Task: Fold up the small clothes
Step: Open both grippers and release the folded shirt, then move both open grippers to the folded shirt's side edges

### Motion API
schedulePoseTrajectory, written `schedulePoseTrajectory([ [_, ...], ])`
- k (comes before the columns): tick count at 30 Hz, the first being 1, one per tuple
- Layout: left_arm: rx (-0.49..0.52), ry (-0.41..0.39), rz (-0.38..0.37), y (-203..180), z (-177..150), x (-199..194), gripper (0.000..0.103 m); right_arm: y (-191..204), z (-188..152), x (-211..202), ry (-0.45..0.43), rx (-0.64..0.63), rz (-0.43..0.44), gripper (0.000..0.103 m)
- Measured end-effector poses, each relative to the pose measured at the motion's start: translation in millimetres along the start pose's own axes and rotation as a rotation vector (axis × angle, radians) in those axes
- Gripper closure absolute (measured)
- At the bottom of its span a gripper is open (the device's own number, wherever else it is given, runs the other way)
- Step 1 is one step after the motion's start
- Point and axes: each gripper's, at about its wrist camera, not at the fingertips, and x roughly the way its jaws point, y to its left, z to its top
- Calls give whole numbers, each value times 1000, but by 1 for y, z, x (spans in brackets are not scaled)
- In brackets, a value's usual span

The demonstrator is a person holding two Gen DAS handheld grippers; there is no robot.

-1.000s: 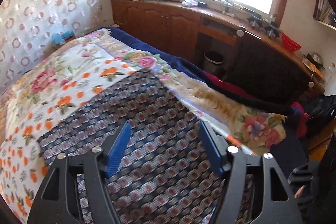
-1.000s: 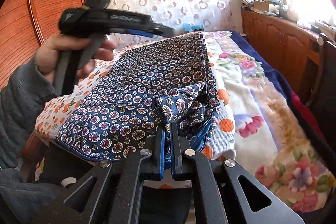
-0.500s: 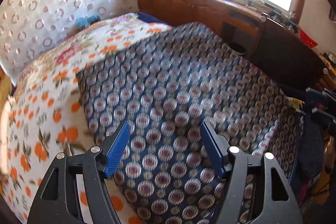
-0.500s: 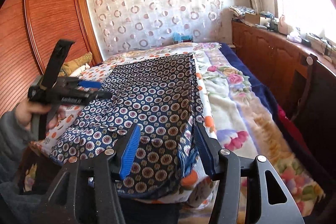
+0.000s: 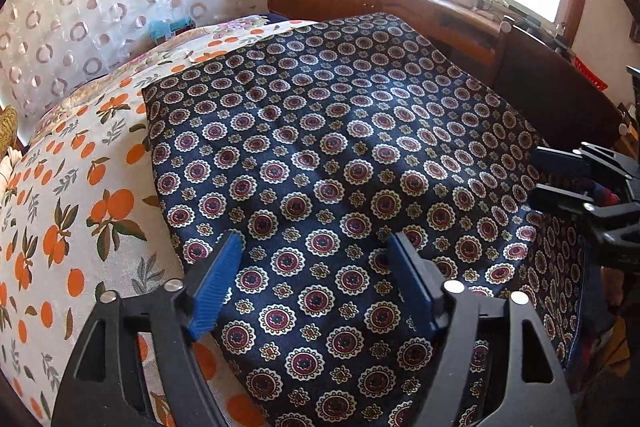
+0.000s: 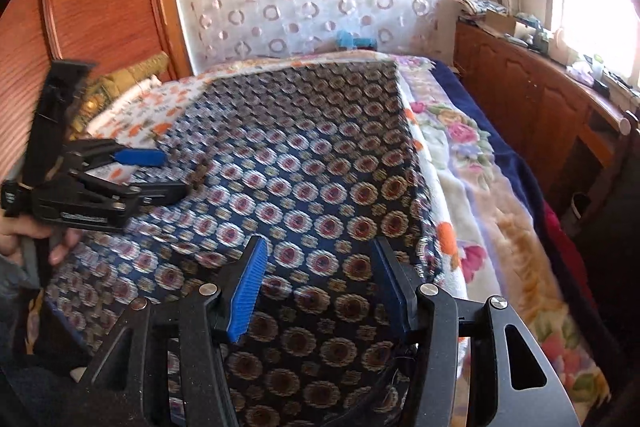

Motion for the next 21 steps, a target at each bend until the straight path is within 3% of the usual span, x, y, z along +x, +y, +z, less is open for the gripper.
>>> schedulePoseTrajectory([
  [9, 21, 9, 10, -3, 4, 3, 22, -21, -14, -16, 31, -10, -95, 48],
  [15, 27, 16, 4, 0, 0, -2, 22, -43, -17, -31, 21, 52, -75, 47],
  [21, -44, 6, -73, 12, -30, -35, 22, -51, -18, -26, 21, 82, -16, 48],
])
